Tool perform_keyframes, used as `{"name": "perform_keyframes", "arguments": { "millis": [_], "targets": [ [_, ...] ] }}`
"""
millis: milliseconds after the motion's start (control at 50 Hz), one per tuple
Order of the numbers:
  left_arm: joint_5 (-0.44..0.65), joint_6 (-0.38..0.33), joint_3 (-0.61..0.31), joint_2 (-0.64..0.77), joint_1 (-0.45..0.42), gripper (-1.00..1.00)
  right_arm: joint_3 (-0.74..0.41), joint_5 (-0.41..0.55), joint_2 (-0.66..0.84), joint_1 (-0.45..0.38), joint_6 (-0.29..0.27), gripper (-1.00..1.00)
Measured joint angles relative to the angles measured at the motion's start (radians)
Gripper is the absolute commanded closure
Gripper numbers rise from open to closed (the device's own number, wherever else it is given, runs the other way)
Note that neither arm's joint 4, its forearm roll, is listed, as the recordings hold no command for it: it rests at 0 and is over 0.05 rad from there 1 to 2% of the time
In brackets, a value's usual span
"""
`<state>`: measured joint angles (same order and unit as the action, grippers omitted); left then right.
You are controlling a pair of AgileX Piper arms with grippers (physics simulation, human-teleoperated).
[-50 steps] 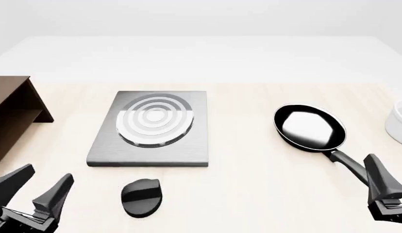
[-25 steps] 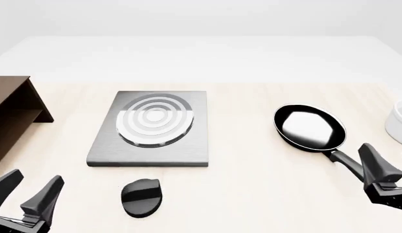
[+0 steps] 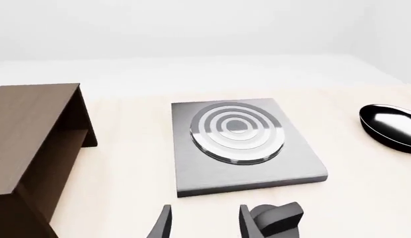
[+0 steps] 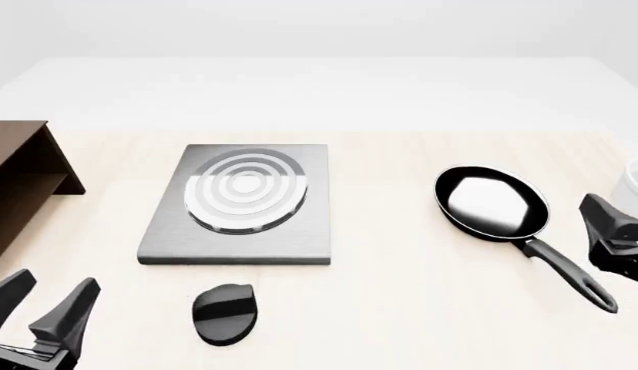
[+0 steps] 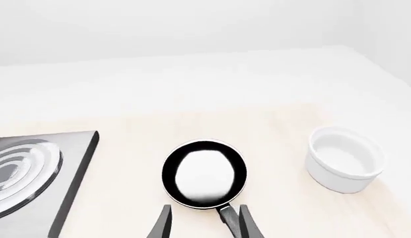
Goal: Turn on the stove and put the frying pan on it.
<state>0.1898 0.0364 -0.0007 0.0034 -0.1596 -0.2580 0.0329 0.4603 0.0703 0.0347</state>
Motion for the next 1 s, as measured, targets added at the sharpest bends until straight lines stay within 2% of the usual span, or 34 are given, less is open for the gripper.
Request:
{"name": "perform_keyframes", "arguments": {
  "millis": [380,700,1000],
  "targets": [
    [-0.009,0.013,0.000,-0.002,-0.006,-1.00,-0.092,0.035,0.153,0.095,-0.044,-1.00],
    [-0.011,0.015,0.000,-0.002,-0.007,-1.00,-0.108,0.005,0.291,0.180,-0.055,-1.00],
    [-0.010,0.014,0.000,-0.002,-0.007,-1.00,-0.119,-0.028,0.406,0.222,-0.065,-1.00]
  ]
}}
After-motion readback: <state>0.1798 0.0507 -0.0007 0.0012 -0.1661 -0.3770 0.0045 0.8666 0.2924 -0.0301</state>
